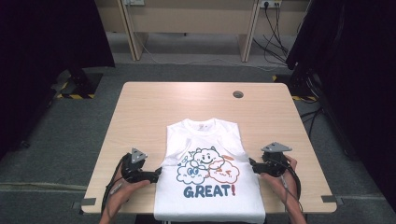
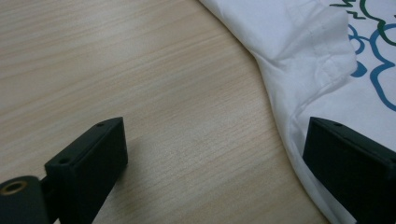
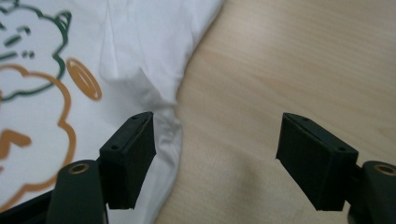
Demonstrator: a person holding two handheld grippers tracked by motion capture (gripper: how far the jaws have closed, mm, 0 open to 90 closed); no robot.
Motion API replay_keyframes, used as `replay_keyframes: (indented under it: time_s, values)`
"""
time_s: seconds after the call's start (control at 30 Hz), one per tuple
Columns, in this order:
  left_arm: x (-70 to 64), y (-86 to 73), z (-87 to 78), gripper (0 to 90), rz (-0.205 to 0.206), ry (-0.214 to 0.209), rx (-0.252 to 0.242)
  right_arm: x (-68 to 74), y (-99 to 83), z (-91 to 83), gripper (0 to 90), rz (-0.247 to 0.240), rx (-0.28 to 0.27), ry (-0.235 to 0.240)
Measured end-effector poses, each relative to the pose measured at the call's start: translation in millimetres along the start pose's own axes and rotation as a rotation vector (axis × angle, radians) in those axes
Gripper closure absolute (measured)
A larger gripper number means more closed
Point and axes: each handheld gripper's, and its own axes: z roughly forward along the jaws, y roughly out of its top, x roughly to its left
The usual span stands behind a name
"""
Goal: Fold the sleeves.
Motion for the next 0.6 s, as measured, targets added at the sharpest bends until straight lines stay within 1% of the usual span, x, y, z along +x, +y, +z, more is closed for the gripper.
replay_keyframes:
  time_s: [0.07,0.13,0.23,0.33,0.4,0.47,0.57,0.6]
  values:
    - [0.0,0.0,0.0,5.4,0.0,0.0,0.0,-2.8,6.0,-1.7,27.0,0.019,-0.024,-0.02]
    - [0.0,0.0,0.0,5.4,0.0,0.0,0.0,-6.3,10.7,1.4,26.6,0.046,-0.035,-0.034]
    - [0.0,0.0,0.0,5.4,0.0,0.0,0.0,-7.7,15.5,10.0,25.4,0.067,-0.036,-0.021]
    - [0.0,0.0,0.0,5.4,0.0,0.0,0.0,-4.3,18.2,17.5,25.4,0.068,-0.029,-0.002]
    - [0.0,0.0,0.0,5.4,0.0,0.0,0.0,-0.4,17.6,20.1,25.4,0.048,-0.014,0.008]
    - [0.0,0.0,0.0,5.4,0.0,0.0,0.0,4.8,15.3,21.5,25.4,0.006,0.012,0.013]
    - [0.0,0.0,0.0,5.4,0.0,0.0,0.0,12.4,9.8,23.1,25.7,-0.07,0.057,0.0]
    - [0.0,0.0,0.0,5.4,0.0,0.0,0.0,13.1,8.3,23.7,25.6,-0.08,0.065,-0.007]
